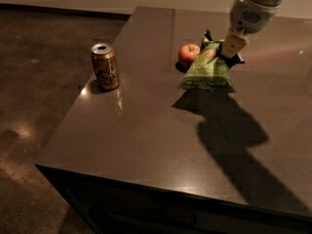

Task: Move green jalapeno chip bag near apple

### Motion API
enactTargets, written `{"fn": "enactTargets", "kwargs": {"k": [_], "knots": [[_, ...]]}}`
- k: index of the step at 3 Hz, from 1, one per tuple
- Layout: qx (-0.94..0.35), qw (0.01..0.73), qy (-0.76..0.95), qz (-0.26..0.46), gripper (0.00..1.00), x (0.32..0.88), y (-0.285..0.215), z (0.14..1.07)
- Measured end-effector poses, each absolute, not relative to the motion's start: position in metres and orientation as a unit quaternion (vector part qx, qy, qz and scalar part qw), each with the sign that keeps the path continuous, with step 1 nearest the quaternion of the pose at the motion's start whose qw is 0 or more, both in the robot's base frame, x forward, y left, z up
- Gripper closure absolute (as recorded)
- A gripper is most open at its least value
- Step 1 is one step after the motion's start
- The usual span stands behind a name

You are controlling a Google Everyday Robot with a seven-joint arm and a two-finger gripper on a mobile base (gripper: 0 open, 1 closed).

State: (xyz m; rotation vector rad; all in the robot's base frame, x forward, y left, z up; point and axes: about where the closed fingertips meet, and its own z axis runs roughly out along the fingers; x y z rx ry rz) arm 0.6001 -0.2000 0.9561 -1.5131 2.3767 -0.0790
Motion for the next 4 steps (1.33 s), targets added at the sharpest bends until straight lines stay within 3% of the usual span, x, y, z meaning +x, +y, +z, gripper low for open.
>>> {"fn": "enactTargets", "kwargs": {"k": [2, 3, 4], "knots": [[-0.478, 0.178, 0.859, -0.047, 0.4, 0.625, -0.239, 0.954], [-0.454, 0.185, 0.87, -0.046, 0.08, 0.636, -0.249, 0.945], [-0.444, 0.191, 0.875, -0.042, 0.0, 0.638, -0.251, 0.94]]}}
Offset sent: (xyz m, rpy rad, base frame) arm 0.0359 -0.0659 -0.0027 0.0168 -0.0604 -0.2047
